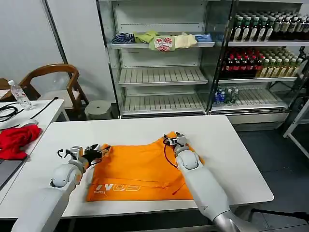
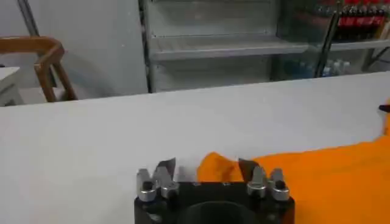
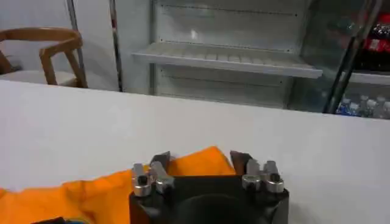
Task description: Fold and organize the clothes.
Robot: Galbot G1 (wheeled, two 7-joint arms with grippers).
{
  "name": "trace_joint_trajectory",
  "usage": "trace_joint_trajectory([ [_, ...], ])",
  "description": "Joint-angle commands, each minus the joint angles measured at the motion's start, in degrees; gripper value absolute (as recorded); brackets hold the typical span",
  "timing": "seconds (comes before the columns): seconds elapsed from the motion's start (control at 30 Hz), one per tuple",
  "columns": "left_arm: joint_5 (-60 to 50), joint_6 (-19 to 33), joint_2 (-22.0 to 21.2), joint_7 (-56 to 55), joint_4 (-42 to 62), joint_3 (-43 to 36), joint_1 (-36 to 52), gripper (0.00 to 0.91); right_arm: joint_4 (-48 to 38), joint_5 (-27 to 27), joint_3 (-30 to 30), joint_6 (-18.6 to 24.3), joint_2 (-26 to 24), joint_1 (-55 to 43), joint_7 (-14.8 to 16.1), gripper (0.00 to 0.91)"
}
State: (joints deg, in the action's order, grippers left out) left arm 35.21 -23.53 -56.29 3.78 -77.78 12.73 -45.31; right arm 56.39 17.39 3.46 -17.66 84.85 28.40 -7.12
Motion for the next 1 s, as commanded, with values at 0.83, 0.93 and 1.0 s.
trace_joint_trajectory([
  [0.83,0.68,0.81,3.91,2.59,-17.36,7.58,-16.32,0.000,27.61,2.55,-0.09,-2.33,-9.36,13.15,-1.58,0.000],
  [0.93,0.74,1.32,3.82,2.21,-19.23,8.79,-18.96,0.010,33.80,3.55,1.09,-2.51,-11.90,16.79,-1.61,0.000],
  [1.0,0.72,1.63,3.71,1.95,-20.03,9.24,-19.73,0.010,38.25,3.93,2.01,-2.81,-13.55,20.01,-1.75,0.000],
])
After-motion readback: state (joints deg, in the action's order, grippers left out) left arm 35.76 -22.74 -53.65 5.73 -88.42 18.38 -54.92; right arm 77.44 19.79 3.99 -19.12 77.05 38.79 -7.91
